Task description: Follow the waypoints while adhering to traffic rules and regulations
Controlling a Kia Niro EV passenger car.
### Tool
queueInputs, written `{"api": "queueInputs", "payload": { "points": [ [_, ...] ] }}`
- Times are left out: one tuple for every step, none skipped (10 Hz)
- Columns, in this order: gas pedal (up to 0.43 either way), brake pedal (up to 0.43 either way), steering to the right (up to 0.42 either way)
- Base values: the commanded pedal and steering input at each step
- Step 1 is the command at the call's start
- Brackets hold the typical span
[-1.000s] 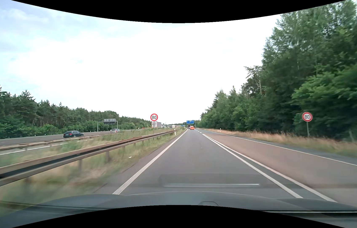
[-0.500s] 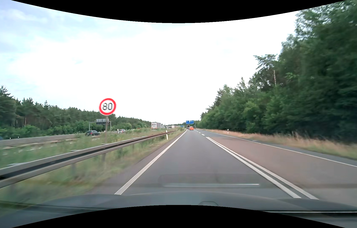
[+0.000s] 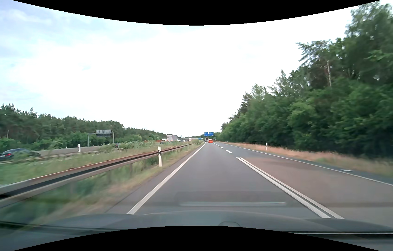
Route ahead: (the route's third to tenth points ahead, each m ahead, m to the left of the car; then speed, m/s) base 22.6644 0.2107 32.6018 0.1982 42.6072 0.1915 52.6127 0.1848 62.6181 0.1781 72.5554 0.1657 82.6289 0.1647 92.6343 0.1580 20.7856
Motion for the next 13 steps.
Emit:
{"api": "queueInputs", "payload": {
  "points": [
    [0.087, 0.000, -0.004],
    [0.087, 0.000, -0.004],
    [0.087, 0.000, -0.005],
    [0.087, 0.000, -0.005],
    [0.087, 0.000, -0.005],
    [0.087, 0.000, -0.005],
    [0.087, 0.000, -0.005],
    [0.087, 0.000, -0.005],
    [0.087, 0.000, -0.005],
    [0.087, 0.000, -0.005],
    [0.087, 0.000, -0.005],
    [0.087, 0.000, -0.006],
    [0.087, 0.000, -0.006]
  ]
}}
